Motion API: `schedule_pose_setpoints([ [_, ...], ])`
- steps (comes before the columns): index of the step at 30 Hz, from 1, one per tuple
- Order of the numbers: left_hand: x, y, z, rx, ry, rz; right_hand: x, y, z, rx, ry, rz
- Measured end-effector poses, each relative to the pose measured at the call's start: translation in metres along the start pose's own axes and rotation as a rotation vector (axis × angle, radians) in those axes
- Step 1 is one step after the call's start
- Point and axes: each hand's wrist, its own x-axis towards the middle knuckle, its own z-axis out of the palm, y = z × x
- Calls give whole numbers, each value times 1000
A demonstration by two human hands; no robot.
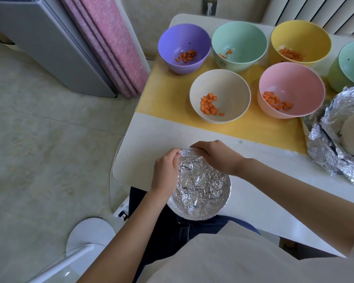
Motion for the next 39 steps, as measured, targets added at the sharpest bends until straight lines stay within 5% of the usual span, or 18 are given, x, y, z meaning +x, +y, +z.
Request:
schedule_pose_setpoints([
  [16, -4, -1, 1, 23, 29, 55, 13, -11, -1, -204, -76, 3],
  [24, -10, -2, -5, 15, 120, 25, 1, -12, -1, 0, 29, 44],
  [29, -11, 2, -15, 40, 284, 227, -6, -12, -11, 90, 91, 50],
  [39, -15, 8, -13, 172, 255, 391, -13, -19, -13, 205, 28, 5],
])
